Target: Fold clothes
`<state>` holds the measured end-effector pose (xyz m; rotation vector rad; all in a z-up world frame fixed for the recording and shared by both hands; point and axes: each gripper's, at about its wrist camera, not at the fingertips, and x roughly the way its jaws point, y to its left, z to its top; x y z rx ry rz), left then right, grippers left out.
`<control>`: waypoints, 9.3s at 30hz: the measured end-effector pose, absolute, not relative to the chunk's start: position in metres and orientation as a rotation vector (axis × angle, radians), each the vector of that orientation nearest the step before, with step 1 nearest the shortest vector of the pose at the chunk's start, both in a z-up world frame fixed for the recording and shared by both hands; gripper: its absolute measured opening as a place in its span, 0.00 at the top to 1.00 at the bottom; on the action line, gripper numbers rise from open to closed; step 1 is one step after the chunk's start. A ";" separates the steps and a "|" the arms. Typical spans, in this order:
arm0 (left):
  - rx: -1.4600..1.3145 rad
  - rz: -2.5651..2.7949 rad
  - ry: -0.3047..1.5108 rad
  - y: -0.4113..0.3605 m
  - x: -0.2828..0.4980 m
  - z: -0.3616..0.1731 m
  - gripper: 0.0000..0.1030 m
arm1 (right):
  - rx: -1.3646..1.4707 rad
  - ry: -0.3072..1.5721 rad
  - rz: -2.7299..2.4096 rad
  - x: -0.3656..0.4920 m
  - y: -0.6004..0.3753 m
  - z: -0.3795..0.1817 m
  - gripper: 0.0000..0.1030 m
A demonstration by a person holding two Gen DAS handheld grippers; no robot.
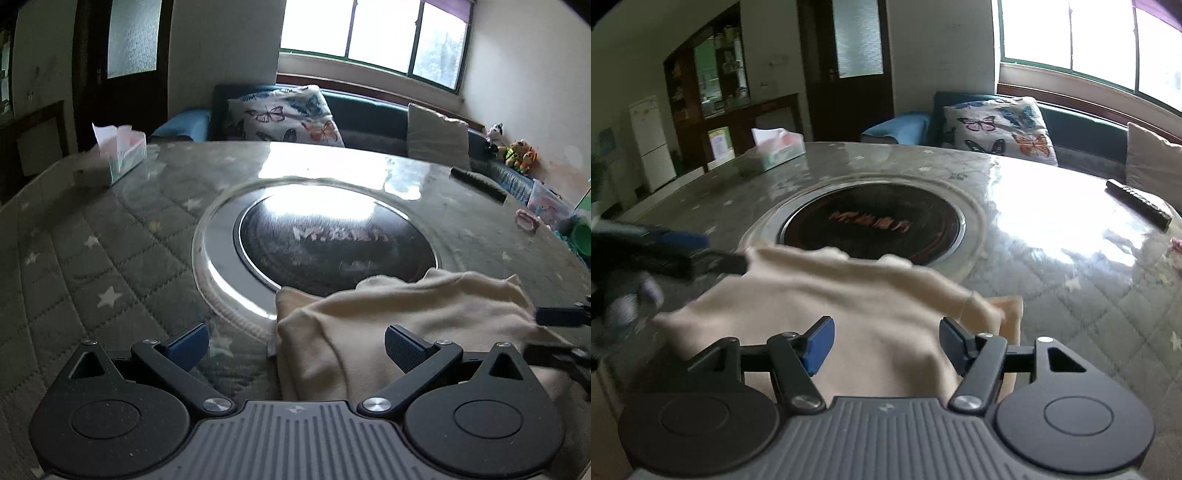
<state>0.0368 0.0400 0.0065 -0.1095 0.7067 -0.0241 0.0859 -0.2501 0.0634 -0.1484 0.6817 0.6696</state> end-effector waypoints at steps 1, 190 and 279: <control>-0.109 -0.023 0.711 0.039 0.036 0.005 0.00 | -0.148 0.675 0.687 0.079 -0.254 0.064 0.38; -0.064 -0.299 0.835 -0.148 0.127 0.026 0.26 | -0.076 0.670 0.253 0.172 -0.387 0.047 0.33; 0.083 -0.293 0.785 -0.130 0.002 0.007 0.00 | 0.070 0.686 0.055 0.010 -0.401 0.036 0.00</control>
